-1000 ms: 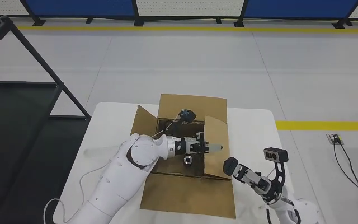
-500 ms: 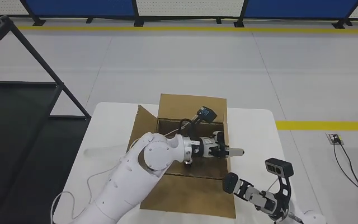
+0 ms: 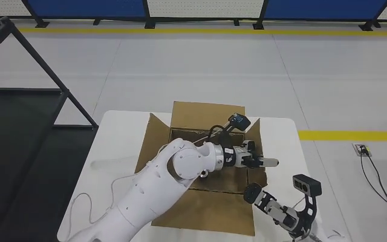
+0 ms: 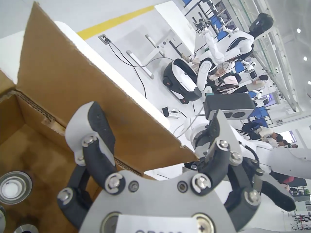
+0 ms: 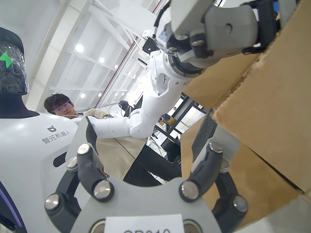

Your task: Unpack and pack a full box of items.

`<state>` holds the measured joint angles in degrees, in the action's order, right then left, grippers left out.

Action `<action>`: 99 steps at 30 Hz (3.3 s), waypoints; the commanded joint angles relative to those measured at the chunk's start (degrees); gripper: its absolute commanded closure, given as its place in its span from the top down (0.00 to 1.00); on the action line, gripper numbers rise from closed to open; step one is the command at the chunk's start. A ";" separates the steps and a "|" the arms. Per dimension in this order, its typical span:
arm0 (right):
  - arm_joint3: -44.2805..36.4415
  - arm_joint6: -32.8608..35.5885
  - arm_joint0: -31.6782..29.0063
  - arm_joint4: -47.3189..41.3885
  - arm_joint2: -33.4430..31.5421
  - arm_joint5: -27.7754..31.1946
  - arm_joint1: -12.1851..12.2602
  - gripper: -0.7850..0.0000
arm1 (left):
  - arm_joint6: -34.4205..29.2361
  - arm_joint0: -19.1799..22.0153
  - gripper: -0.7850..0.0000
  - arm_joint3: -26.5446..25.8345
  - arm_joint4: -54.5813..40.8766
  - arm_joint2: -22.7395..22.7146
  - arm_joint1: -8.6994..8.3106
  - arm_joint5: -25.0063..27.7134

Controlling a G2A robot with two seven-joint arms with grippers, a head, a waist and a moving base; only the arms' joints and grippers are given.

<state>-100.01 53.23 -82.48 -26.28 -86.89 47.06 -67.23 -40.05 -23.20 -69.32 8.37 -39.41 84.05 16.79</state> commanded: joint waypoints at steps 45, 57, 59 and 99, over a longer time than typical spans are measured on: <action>-4.76 -23.20 1.42 18.49 -5.83 -24.96 0.87 1.00 | -2.12 -49.57 1.00 -48.14 17.62 -41.75 -12.99 10.19; 0.14 -22.49 8.25 21.00 -3.89 -36.66 1.12 1.00 | 1.69 -55.37 1.00 -50.31 18.45 -45.21 -14.05 12.10; 1.22 -21.85 9.14 21.07 -3.87 -37.77 1.20 1.00 | 2.12 -56.35 1.00 -50.61 18.80 -46.19 -14.26 12.25; 2.33 -15.53 12.25 19.23 0.93 -37.50 2.00 1.00 | 7.85 -61.17 1.00 -49.98 15.02 -51.32 -16.77 14.87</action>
<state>-97.57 38.77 -70.34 -6.27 -86.04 9.33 -65.15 -32.73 -84.00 -119.25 23.50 -90.42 67.33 31.41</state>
